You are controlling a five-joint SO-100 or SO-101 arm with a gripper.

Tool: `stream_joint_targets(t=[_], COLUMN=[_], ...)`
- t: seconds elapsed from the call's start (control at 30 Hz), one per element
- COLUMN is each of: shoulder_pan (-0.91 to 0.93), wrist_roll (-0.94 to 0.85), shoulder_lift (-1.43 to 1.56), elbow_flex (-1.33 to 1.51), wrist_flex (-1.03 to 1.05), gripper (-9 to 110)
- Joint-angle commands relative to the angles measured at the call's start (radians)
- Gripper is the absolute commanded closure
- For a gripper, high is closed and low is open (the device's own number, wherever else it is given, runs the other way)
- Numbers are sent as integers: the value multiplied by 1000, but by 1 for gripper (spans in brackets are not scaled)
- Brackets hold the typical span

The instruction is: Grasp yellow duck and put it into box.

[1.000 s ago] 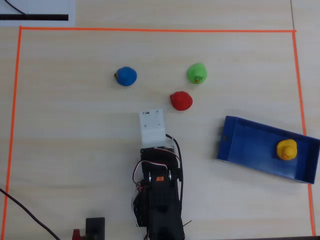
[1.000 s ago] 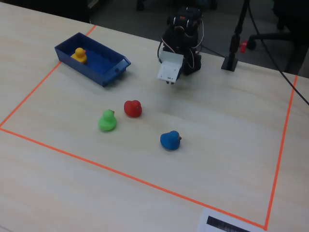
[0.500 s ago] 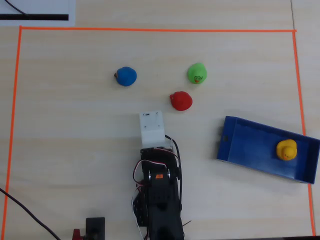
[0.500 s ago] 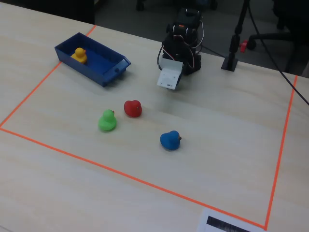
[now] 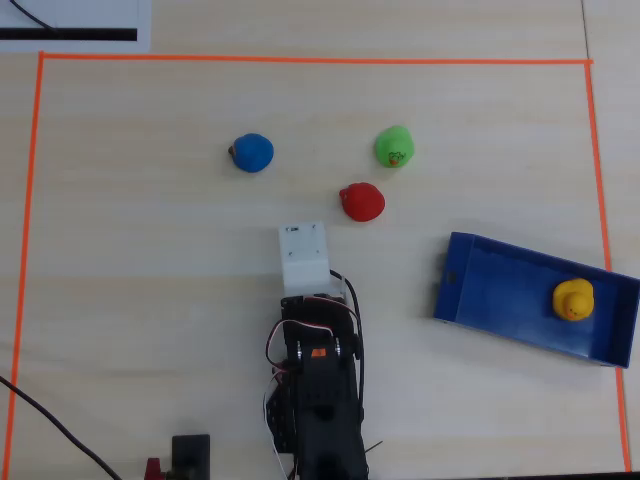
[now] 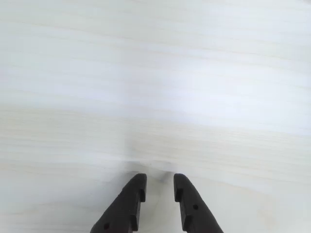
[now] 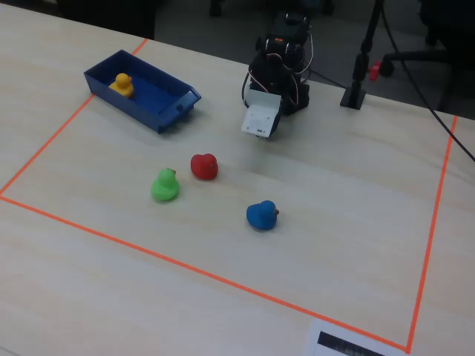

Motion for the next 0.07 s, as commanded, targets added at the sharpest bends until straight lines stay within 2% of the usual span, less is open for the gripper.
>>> stream_joint_targets(t=[0.0, 0.03], shoulder_pan=[6, 6], wrist_roll=[0, 0], shoulder_lift=[-2, -2], elbow_flex=[6, 6], wrist_flex=[6, 6], gripper=[96, 96])
